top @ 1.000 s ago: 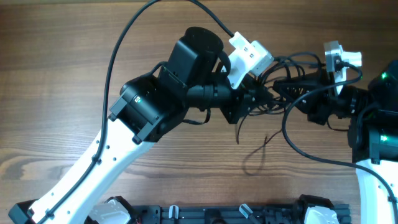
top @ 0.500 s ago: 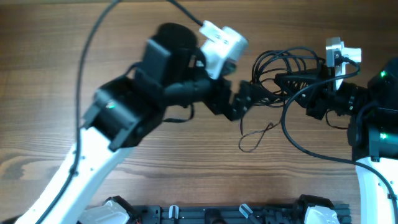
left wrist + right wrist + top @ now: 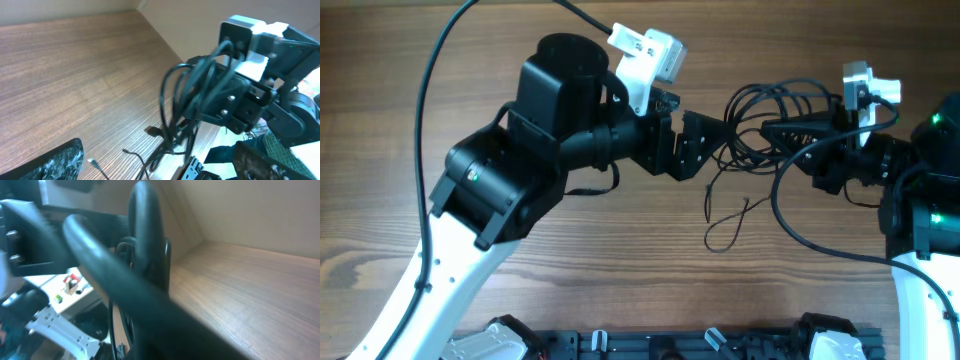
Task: Untangle cables
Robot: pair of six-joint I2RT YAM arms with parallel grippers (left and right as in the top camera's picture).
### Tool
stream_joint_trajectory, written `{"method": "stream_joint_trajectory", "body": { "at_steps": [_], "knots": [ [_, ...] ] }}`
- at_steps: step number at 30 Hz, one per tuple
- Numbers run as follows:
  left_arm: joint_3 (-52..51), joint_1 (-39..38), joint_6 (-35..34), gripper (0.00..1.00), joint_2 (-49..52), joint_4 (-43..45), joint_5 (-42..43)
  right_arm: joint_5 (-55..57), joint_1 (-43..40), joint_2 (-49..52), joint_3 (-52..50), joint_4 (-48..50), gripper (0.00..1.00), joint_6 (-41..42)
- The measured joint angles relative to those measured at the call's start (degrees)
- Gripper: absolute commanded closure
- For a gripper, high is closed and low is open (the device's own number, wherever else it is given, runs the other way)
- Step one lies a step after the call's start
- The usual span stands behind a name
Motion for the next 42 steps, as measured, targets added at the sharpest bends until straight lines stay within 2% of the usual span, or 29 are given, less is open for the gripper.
{"method": "stream_joint_trajectory", "body": {
  "at_steps": [1, 4, 29, 34, 38, 42],
  "knots": [
    [0.0, 0.0, -0.24, 0.15, 0.28, -0.02, 0.02, -0.61, 0.0, 0.0, 0.0, 0.13, 0.96, -0.39],
    [0.0, 0.0, -1.18, 0.2, 1.01, -0.07, 0.0, -2.45, 0.0, 0.0, 0.0, 1.33, 0.96, -1.36],
    [0.0, 0.0, -3.17, 0.21, 5.77, -0.24, -0.04, -8.76, 0.0, 0.02, 0.0, 3.98, 0.96, -2.71],
    [0.0, -0.02, -3.17, 0.22, 5.81, -2.01, -2.51, -8.76, 0.0, 0.02, 0.0, 3.98, 0.96, -2.71],
    [0.0, -0.09, -2.62, 0.3, 5.84, -4.57, -4.37, -8.76, 0.0, 0.02, 0.0, 3.96, 0.96, -2.71],
    [0.02, -0.28, -2.23, 0.3, 5.84, -10.58, -11.3, -8.76, 0.0, 0.22, 0.0, 4.0, 0.96, -2.71]
  ]
}}
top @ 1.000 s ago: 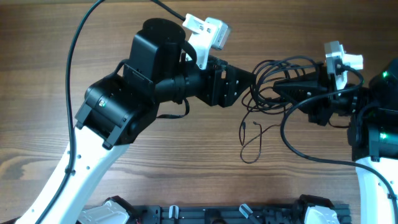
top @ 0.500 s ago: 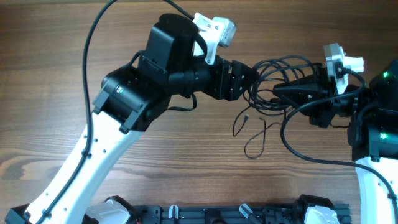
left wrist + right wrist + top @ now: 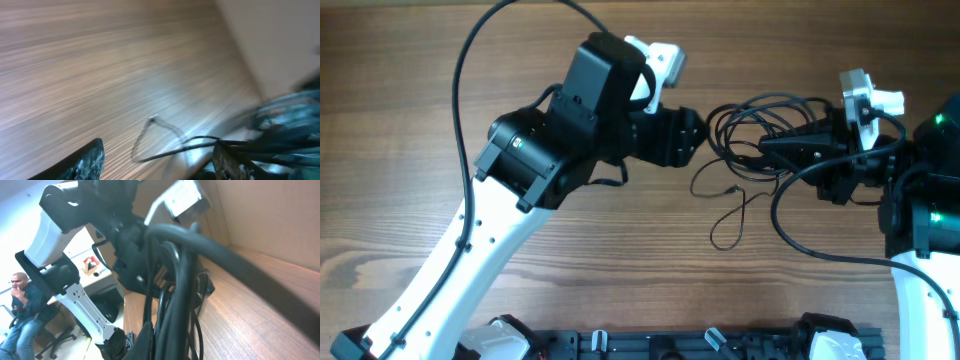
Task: Untangle cables
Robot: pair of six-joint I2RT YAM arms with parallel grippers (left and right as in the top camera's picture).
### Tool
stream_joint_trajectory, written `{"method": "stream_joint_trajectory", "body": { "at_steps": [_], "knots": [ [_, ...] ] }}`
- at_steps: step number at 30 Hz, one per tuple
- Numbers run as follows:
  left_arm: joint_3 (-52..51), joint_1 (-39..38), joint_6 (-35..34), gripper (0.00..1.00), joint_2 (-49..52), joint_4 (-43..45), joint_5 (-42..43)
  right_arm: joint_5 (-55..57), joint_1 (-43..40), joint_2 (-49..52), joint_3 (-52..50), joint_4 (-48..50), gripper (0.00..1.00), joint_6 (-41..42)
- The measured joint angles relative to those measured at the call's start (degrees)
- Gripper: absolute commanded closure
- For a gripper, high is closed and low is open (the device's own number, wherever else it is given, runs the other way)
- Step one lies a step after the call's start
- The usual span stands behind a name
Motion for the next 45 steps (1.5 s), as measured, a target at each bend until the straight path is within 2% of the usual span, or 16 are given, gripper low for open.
{"method": "stream_joint_trajectory", "body": {
  "at_steps": [4, 9, 10, 14, 15, 28, 42, 45],
  "knots": [
    [0.0, 0.33, 0.0, 0.3, 0.15, -4.31, -7.45, 0.0, 0.0, 0.0, 0.0, 0.15, 0.96, 0.0],
    [0.0, 0.33, -0.02, 0.32, 0.15, -4.92, -10.36, 0.0, 0.0, 0.0, 0.0, 0.17, 0.96, 0.0],
    [0.0, 0.33, -0.02, 0.29, 0.15, -4.92, -10.54, 0.0, 0.0, 0.0, 0.0, 0.2, 0.96, 0.0],
    [0.0, 0.35, -0.26, 0.02, 0.04, -3.93, -8.31, 0.02, 0.0, 0.0, 0.0, 0.2, 0.96, 0.0],
    [-0.02, 0.42, -0.17, 0.0, -0.2, -3.08, -7.02, 0.04, 0.0, 0.0, 0.0, 0.22, 0.96, 0.0],
    [0.13, 1.46, -0.04, 0.0, -14.05, -0.31, -0.31, 0.92, 0.0, 0.0, 0.0, 0.35, 0.96, -0.2],
    [0.13, 1.46, -0.04, 0.0, -7.21, 1.86, 8.48, 0.92, 0.0, 0.0, 0.0, 0.35, 0.96, -0.2],
    [0.13, 1.46, -0.07, 0.03, -5.66, 2.47, 10.67, 0.92, 0.0, 0.0, 0.0, 0.33, 0.96, -0.2]
  ]
}}
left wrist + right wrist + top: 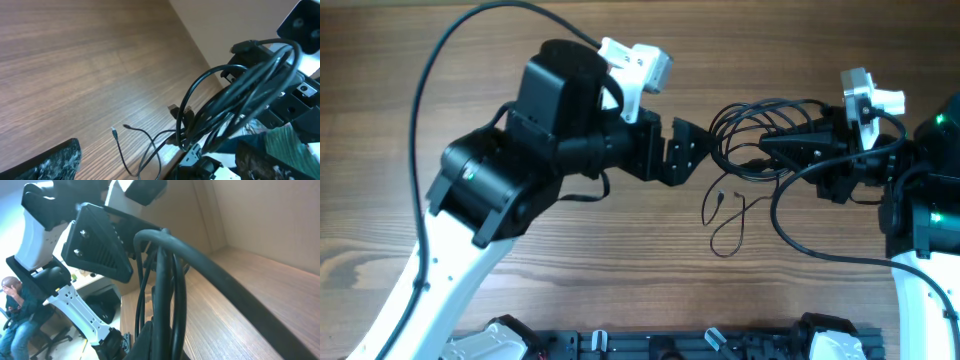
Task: Untangle cables
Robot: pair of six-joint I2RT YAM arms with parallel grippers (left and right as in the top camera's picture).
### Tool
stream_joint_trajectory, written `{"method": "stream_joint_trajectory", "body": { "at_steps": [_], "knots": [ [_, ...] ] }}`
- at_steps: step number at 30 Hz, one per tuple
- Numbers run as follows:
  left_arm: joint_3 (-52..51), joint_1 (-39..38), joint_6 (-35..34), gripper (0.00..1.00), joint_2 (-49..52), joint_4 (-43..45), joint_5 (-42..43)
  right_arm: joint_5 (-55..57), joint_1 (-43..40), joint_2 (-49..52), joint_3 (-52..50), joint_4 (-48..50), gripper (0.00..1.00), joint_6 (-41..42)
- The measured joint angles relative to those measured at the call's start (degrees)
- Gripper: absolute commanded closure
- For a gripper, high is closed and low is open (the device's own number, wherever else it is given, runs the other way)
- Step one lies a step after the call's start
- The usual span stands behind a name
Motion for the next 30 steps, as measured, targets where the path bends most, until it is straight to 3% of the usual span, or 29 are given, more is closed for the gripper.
{"method": "stream_joint_trajectory", "body": {
  "at_steps": [6, 17, 23, 30],
  "knots": [
    [0.0, 0.0, 0.04, 0.14, 0.92, 0.31, 1.44, 0.0, 0.0, 0.0, 0.0, 0.0, 0.96, 0.0],
    [0.0, -2.34, 0.02, 0.15, 1.77, 1.53, 1.81, 0.0, 0.0, 0.0, 0.0, 0.0, 0.96, 0.0],
    [0.0, -2.34, -0.02, 0.03, 2.78, 1.51, 1.81, 0.0, 0.0, 0.0, 0.0, 0.98, 0.96, 2.67],
    [0.0, -2.32, -0.5, 0.02, 2.8, 1.2, 1.81, 0.0, 0.0, 0.0, 0.0, 1.4, 0.96, 6.16]
  ]
}}
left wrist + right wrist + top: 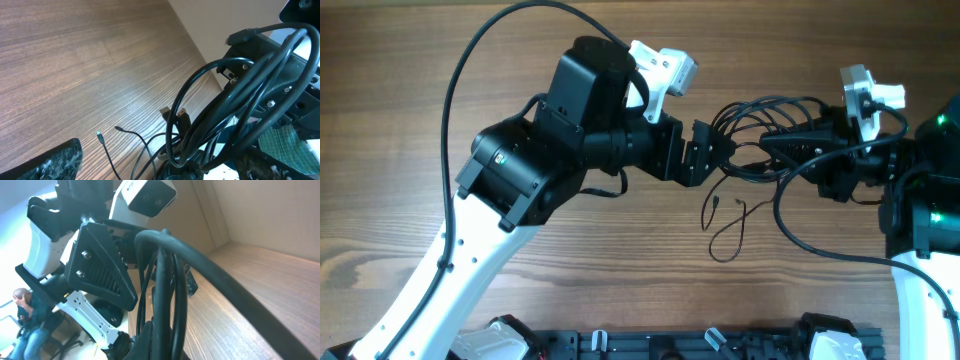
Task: Untangle cables
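Observation:
A bundle of black cables (765,112) hangs in loops above the wooden table (570,260), with my right gripper (778,150) shut on its thick strands (165,280). One thin cable (727,226) trails down from it and lies looped on the table, its small plug (99,134) showing in the left wrist view. My left gripper (716,156) stands open at the bundle's left edge. In its own view the loops (225,95) rise between its two fingers (50,162), touching neither.
The right arm's own thick cable (820,245) sweeps over the table at the right. A black rail (670,345) runs along the near edge. Bare wood lies to the left and at the front.
My left gripper has moved right, from a little short of the bundle to its left edge, and stays open. The right gripper holds the bundle in the same place.
The right gripper kept the bundle lifted at every moment. My left gripper stood open close to the bundle's left side, then farther left and turned, then lower and still short of it, and now it is at the loops again.

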Robot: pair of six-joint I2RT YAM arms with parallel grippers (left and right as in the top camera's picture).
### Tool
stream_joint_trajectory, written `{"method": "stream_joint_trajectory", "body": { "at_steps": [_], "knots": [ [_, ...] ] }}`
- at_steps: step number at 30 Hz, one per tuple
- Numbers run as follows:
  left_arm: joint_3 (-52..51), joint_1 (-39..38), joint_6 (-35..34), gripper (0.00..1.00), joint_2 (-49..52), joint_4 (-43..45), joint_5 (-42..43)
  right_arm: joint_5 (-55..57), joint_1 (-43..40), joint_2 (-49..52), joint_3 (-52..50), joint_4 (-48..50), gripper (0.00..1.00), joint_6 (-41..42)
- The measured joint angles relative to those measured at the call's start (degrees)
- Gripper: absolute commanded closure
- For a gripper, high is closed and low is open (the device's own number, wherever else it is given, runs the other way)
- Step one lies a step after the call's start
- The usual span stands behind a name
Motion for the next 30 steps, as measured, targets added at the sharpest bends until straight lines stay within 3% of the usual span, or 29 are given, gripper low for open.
{"method": "stream_joint_trajectory", "body": {
  "at_steps": [15, 23, 30],
  "knots": [
    [0.0, 0.74, -0.13, 0.02, -1.97, -2.75, -1.18, 1.09, 0.0, 1.86, -0.02, 14.21, 0.96, 21.07],
    [0.0, 0.74, -0.13, 0.01, -1.97, -2.78, -1.77, 1.07, 0.0, 2.25, -0.02, 15.93, 0.96, 28.3],
    [0.0, 0.74, -0.13, 0.06, -1.97, -2.32, -2.23, 0.76, 0.0, 2.27, 0.0, 24.0, 0.96, 34.51]
  ]
}}
